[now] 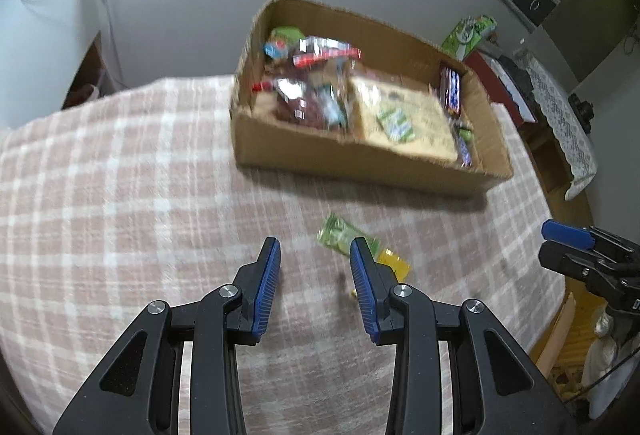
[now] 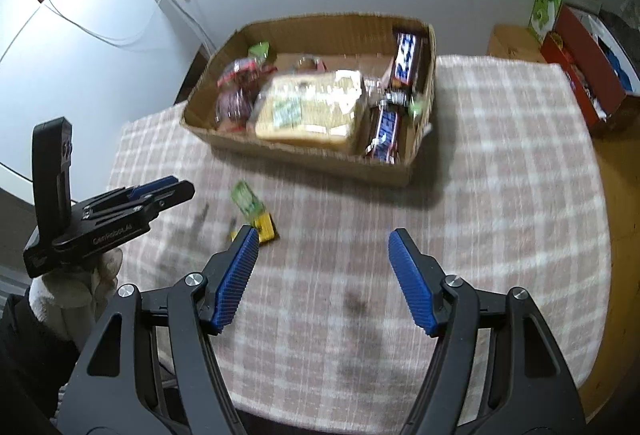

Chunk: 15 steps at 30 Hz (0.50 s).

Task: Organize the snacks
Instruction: 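Move both open grippers back to the loose candies on the table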

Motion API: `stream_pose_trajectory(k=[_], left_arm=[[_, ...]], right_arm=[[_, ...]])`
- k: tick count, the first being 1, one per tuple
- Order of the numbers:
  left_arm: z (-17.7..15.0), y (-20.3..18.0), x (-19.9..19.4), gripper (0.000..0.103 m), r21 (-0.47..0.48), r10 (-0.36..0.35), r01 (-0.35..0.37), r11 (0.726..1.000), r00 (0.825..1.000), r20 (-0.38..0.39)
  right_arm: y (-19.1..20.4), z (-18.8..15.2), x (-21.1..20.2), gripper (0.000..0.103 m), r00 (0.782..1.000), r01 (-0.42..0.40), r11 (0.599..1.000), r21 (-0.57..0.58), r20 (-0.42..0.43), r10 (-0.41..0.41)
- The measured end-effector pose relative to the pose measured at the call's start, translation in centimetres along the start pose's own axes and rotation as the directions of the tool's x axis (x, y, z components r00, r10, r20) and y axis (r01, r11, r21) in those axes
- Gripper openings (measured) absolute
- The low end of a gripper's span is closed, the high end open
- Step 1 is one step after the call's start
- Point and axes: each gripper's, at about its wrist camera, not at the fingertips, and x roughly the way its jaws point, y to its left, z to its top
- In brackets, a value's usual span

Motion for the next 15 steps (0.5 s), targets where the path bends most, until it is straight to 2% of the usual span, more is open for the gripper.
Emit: stream_pose_trajectory(k=[7,15], left_arm=[[-1.2,0.5,1.1,0.035,-0.013,0.024,-0.024,1.0,0.999,-0.031],[0.1,-1.0,2.5,0.035,-0.014,0.029,-0.029,0.999,0.999,-0.036]], right_arm=[[0.2,-1.0,0.9,0.07,0.999,-0.016,1.0,0.001,-0.034,0.016],[1.2,-1.3,2.0,0.07,0.998,-0.024,1.0,-0.005,-0.054,0.024]])
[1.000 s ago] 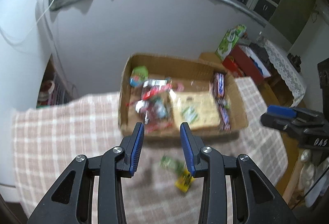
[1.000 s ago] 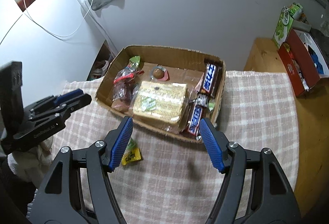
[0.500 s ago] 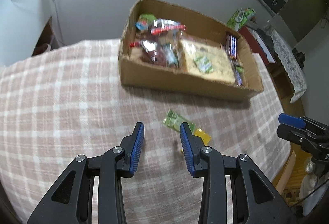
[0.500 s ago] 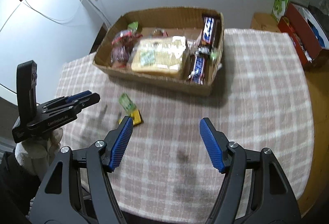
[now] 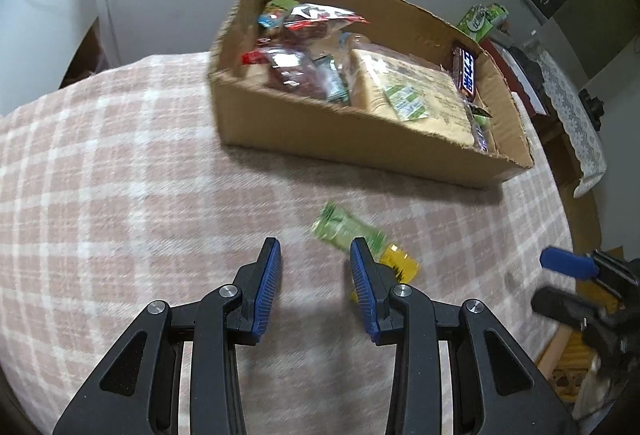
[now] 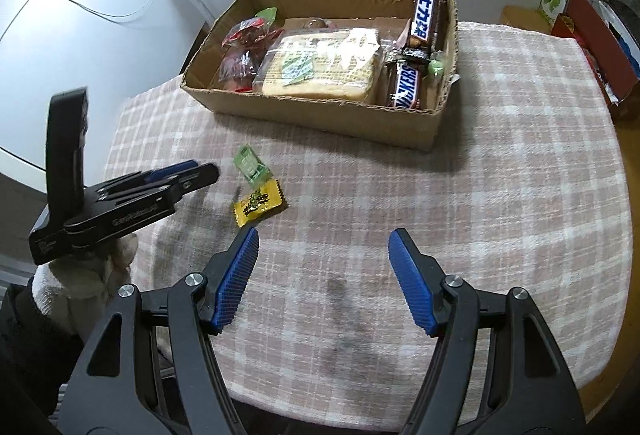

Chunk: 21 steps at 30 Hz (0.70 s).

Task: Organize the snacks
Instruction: 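Move both open grippers back to the loose candies on the table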

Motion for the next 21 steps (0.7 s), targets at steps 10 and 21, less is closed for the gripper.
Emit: stream_pose_trajectory(k=[10,21], left_arm=[[1.3,-2.9,2.8,0.035,-0.014,0.115,-0.115,0.993,0.993,-0.016],[-1.3,-2.1,1.6,0.035,0.064,0.145,-0.145,0.987,0.989,0.018]], right_arm=[[-1.9,-0.6,-0.4,0.07,1.0,0.008,0.999,0.033,-0.005,-0.008],[-1.0,-0.3,0.2,0.07,1.0,-0.004,1.0,0.014,-0.01,0.004]])
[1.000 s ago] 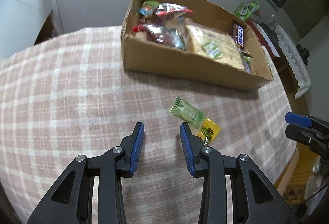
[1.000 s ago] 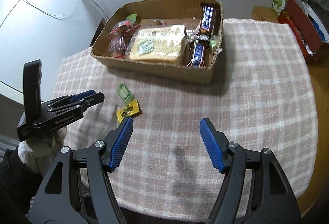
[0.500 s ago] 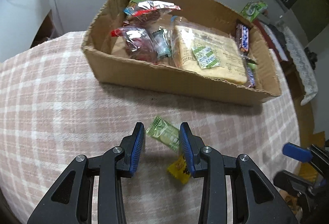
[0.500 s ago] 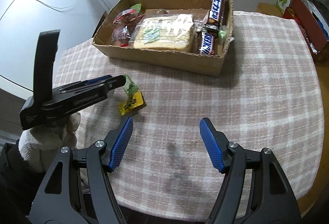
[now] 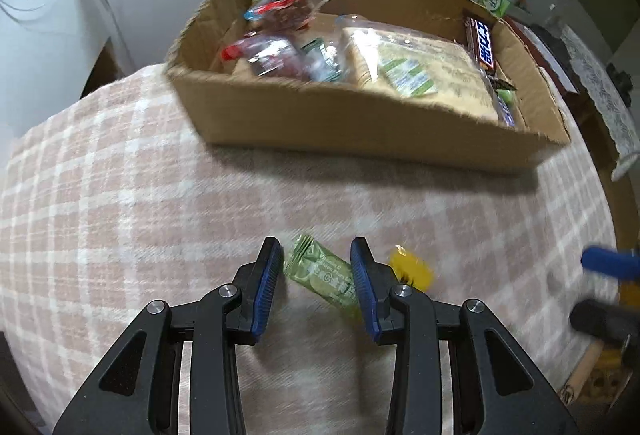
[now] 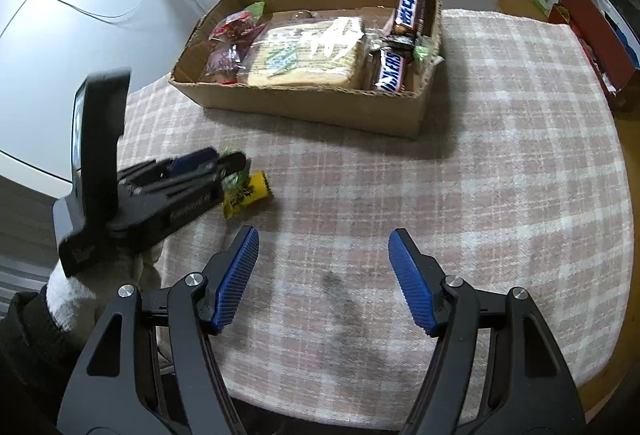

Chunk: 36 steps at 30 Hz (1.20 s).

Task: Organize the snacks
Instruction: 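Move both open grippers back to the loose candies on the table, then grasp the clear green candy with the left gripper while the right grasps the yellow candy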

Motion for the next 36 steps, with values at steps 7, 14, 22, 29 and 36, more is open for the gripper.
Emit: stream_pose_trajectory(k=[7,14,22,29,36], left_arm=[[-2.4,3.8,-1.6,0.032,-0.007,-0.04,0.04,0.999,0.999,0.014],[-4.7,6.9,-3.8,0.032,-0.063,-0.103,0.105,0.992,0.994,0.036],[-6.0,8.3,-4.9,0.032,-0.039,-0.147,0.149,0.988,0.988,0.041],[-5.7,9.6,-5.4,0.032,-0.118,-0.185,0.192,0.974,0.98,0.071],[-5.2,9.2,-4.9,0.032,-0.174,-0.202,0.211,0.962,0.977,0.069]], right_arm=[[2.1,0.2,1.5,0.07,1.0,-0.023,0.999,-0.029,-0.011,0.023],[4.7,0.1,4.8,0.07,0.998,-0.032,0.999,-0.037,-0.051,0.03],[6.4,0.9,7.9,0.067,0.996,-0.021,1.0,-0.006,-0.081,0.021],[7.5,2.0,9.5,0.063,0.994,0.06,0.997,-0.056,-0.092,-0.064],[7.7,1.9,9.5,0.039,0.986,0.117,0.977,-0.177,-0.099,-0.136]])
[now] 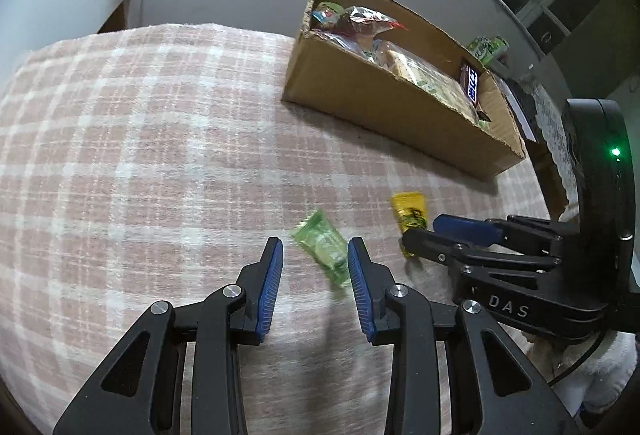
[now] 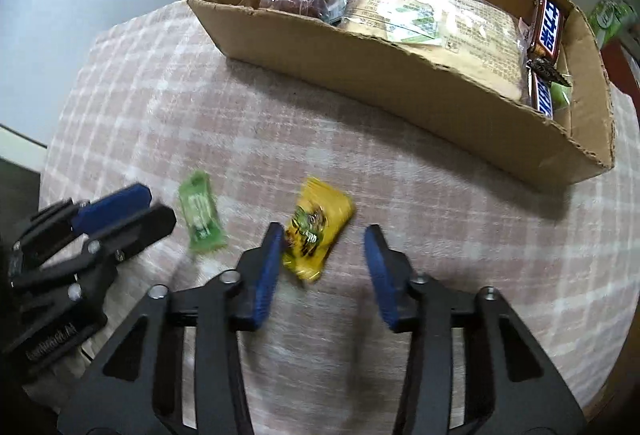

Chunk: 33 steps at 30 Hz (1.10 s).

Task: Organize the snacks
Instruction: 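Grasp the clear green candy with the left gripper while the right grasps the yellow candy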

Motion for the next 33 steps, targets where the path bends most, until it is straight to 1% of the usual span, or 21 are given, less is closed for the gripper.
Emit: stream_pose_trajectory(k=[2,5,7,10,16,19,20,21,24,26,27,29,31,32,33], left_arm=[[0.0,-0.6,0.4,0.032,0.002,0.017,-0.017,1.0,1.0,-0.003],[0.1,-1.4,1.4,0.032,0.008,0.053,-0.053,0.999,0.999,-0.01],[0.1,-1.9,1.8,0.032,0.01,0.077,-0.077,0.997,0.997,-0.012],[0.1,-2.7,2.3,0.032,0.024,0.118,-0.117,0.993,0.993,-0.009],[0.2,-3.9,2.9,0.031,0.038,0.189,-0.189,0.981,0.982,0.016],[-0.3,-4.1,2.9,0.03,0.082,0.203,-0.205,0.975,0.979,0.034],[-0.5,-4.3,2.9,0.026,0.088,0.204,-0.207,0.974,0.978,0.04],[-0.8,-4.4,2.8,0.024,0.087,0.2,-0.204,0.975,0.979,0.046],[-1.2,-3.1,2.1,0.024,0.061,0.183,-0.187,0.98,0.981,0.062],[-1.4,-2.2,1.4,0.024,0.03,0.16,-0.162,0.986,0.985,0.065],[-1.4,-1.9,1.2,0.024,0.003,0.149,-0.15,0.989,0.987,0.066],[-1.5,-1.6,1.1,0.026,-0.019,0.135,-0.134,0.991,0.989,0.066],[-1.7,-1.8,1.1,0.027,0.003,0.148,-0.149,0.989,0.987,0.068],[-1.7,-2.1,1.2,0.03,0.028,0.157,-0.16,0.987,0.985,0.07],[-1.8,-2.4,1.5,0.031,0.044,0.163,-0.167,0.985,0.984,0.072]], right_arm=[[-0.9,-0.1,-0.2,0.039,1.0,-0.007,1.0,0.003,-0.001,0.007],[-1.8,-0.2,-0.3,0.039,0.998,-0.063,0.998,0.0,0.001,0.063],[-2.1,-0.2,-0.6,0.039,0.997,-0.079,0.997,-0.025,0.017,0.079],[-1.9,-0.2,-0.7,0.039,0.998,-0.062,0.994,-0.09,0.02,0.064],[-1.3,0.1,-0.4,0.039,0.997,-0.061,0.989,-0.138,0.039,0.067],[-1.0,0.4,0.2,0.039,0.996,-0.072,0.984,-0.165,0.038,0.079],[-0.5,0.5,0.4,0.039,0.996,-0.064,0.981,-0.184,0.044,0.073],[-0.3,0.4,0.3,0.039,0.997,-0.056,0.977,-0.207,0.045,0.067],[-0.1,0.3,0.2,0.039,0.996,-0.057,0.967,-0.248,0.047,0.071],[0.1,0.5,0.0,0.039,0.991,-0.114,0.963,-0.245,0.038,0.127],[0.4,0.6,0.1,0.039,0.99,-0.124,0.96,-0.25,0.037,0.137],[1.2,0.6,0.3,0.039,0.992,-0.108,0.951,-0.29,0.037,0.124],[1.8,0.5,0.7,0.039,0.992,-0.099,0.943,-0.317,0.038,0.117],[2.0,0.4,0.7,0.039,0.993,-0.089,0.939,-0.332,0.046,0.111],[2.1,0.4,0.7,0.039,0.993,-0.084,0.935,-0.344,0.048,0.107]])
